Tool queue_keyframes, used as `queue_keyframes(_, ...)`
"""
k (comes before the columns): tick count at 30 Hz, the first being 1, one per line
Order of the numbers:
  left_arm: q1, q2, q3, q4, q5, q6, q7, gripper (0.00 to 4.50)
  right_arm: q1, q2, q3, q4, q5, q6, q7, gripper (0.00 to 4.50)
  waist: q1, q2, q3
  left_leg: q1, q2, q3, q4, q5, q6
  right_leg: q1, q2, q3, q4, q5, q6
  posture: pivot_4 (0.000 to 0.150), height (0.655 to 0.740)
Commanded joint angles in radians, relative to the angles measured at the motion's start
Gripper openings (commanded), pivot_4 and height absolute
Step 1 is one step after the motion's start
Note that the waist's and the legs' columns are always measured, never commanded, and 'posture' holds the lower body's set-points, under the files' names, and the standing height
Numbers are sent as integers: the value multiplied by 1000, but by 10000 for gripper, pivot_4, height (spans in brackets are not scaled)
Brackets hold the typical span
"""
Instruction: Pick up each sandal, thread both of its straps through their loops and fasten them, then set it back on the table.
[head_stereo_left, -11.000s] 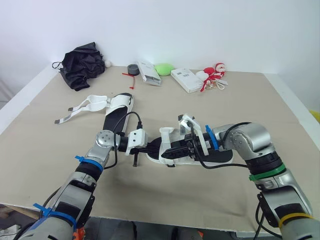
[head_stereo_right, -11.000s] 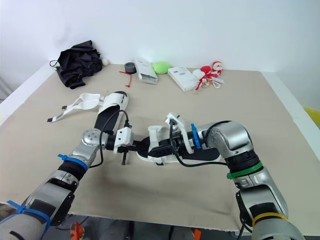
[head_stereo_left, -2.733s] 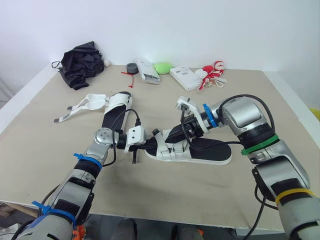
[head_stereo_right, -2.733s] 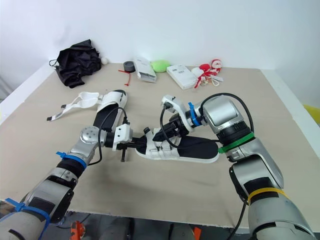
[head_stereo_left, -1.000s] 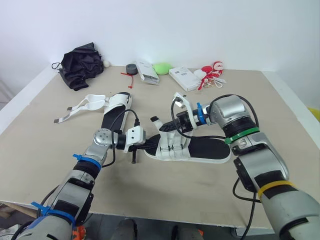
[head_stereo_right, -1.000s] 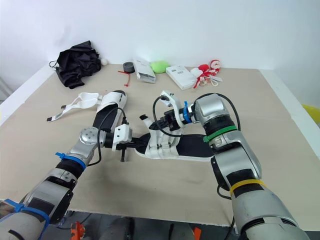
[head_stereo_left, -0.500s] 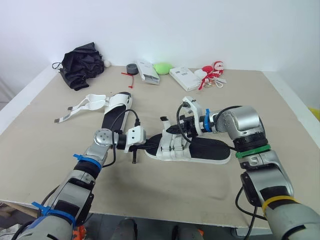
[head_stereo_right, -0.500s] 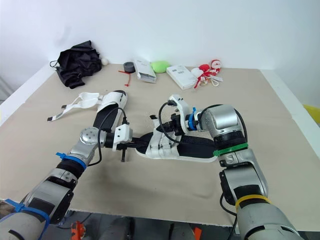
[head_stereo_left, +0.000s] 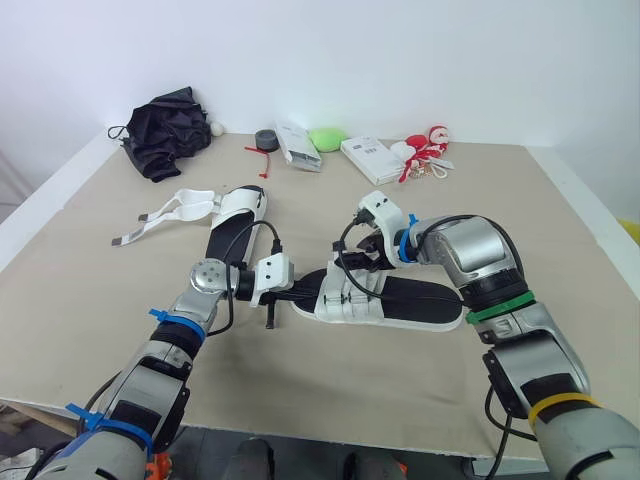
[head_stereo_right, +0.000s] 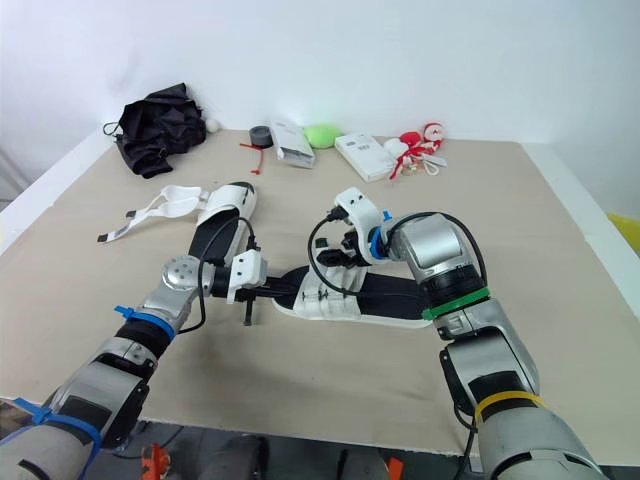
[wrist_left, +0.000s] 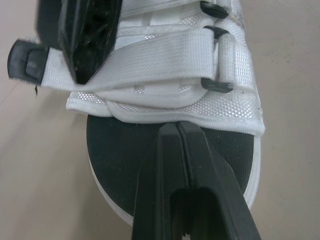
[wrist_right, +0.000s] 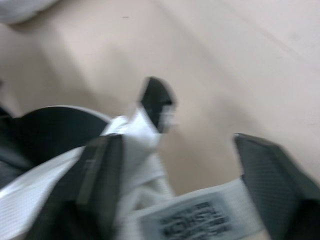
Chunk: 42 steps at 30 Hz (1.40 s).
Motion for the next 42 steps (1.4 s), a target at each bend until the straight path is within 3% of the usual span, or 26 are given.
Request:
queue_keyframes(1, 107, 7, -121, 113, 137, 57, -60, 0, -10, -33, 8, 32, -74, -22, -52, 44804, 0, 0, 0, 0, 0, 0, 0, 0, 0, 0, 0, 0, 0, 0, 0, 1500, 7400)
queue_keyframes(16, 96, -4, -117, 124, 138, 58, -48, 0, -179, 3, -123, 248, -71, -282, -106, 44804, 0, 2, 1, -1, -1, 0, 0, 0, 1, 0, 0, 1, 0, -2, 0, 1500, 7400)
queue_keyframes(21, 94, -8, -113, 126, 135, 60, -42, 0, -165, -48, -208, 160, 6, -271, 3, 44804, 0, 3, 1, -1, -1, 0, 0, 0, 1, 0, 0, 1, 0, -2, 0, 1500, 7400)
queue_keyframes(27, 68, -35, -49, 50, 46, 112, -53, 0, 100, -284, -301, -279, 230, -154, 325, 44804, 7, 2, 3, -4, -6, -5, 0, 0, 1, 3, 0, 2, -2, -5, 3, 1500, 7400)
queue_keyframes(30, 47, -45, 0, -78, -37, 184, -73, 0, 302, -415, -402, -463, 341, -116, 443, 44804, 4, 1, 12, -6, -8, -6, 0, -1, 0, 4, -1, 5, -2, -6, 4, 1500, 7400)
queue_keyframes(34, 51, -26, 47, -254, -110, 302, -70, 0, 456, -474, -497, -557, 405, -82, 426, 44804, -1, 2, 34, -19, -11, -9, 3, -1, 0, -4, -1, 5, -1, -6, 6, 1500, 7400)
queue_keyframes(42, 131, 99, 122, -565, -187, 467, -61, 0, 685, -442, -511, -685, 446, -64, 343, 44804, -4, -5, 52, -21, -10, -10, 4, 0, 0, -6, 0, 4, 0, -6, 6, 1500, 7400)
